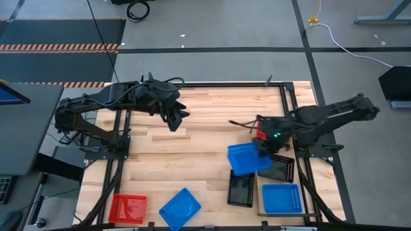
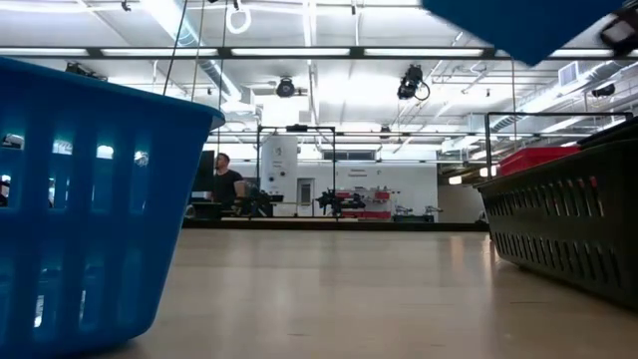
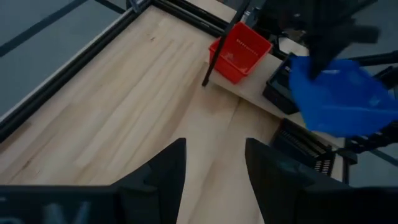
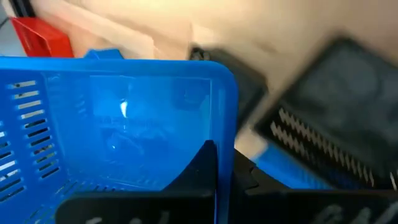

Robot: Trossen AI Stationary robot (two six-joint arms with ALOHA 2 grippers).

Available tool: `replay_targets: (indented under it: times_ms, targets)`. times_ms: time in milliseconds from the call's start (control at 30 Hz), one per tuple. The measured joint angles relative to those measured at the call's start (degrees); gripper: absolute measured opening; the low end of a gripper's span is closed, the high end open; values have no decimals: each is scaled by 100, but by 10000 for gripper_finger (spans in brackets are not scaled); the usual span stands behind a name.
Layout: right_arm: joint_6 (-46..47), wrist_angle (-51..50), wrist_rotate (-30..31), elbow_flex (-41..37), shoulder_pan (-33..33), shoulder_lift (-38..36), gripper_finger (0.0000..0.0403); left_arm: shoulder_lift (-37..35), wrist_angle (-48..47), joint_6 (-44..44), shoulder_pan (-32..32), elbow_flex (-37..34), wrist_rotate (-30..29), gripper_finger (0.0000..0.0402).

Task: Stack baskets on shelf by color
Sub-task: Stack the top blue bin on top of the blue bin on the shelf

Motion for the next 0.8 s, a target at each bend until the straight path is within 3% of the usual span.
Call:
replay_targets:
  times_ms: [167, 500, 800]
  targets:
    - [1205, -204, 36, 0, 860, -347, 7, 2, -3, 45, 0, 0, -156, 172]
    - [3317, -791, 39, 0, 2754, -312, 8, 2, -8, 321, 0, 0, -195, 172]
    - [3525, -1484, -155, 0, 2990, 36, 8, 2, -37, 472, 37, 0, -197, 172]
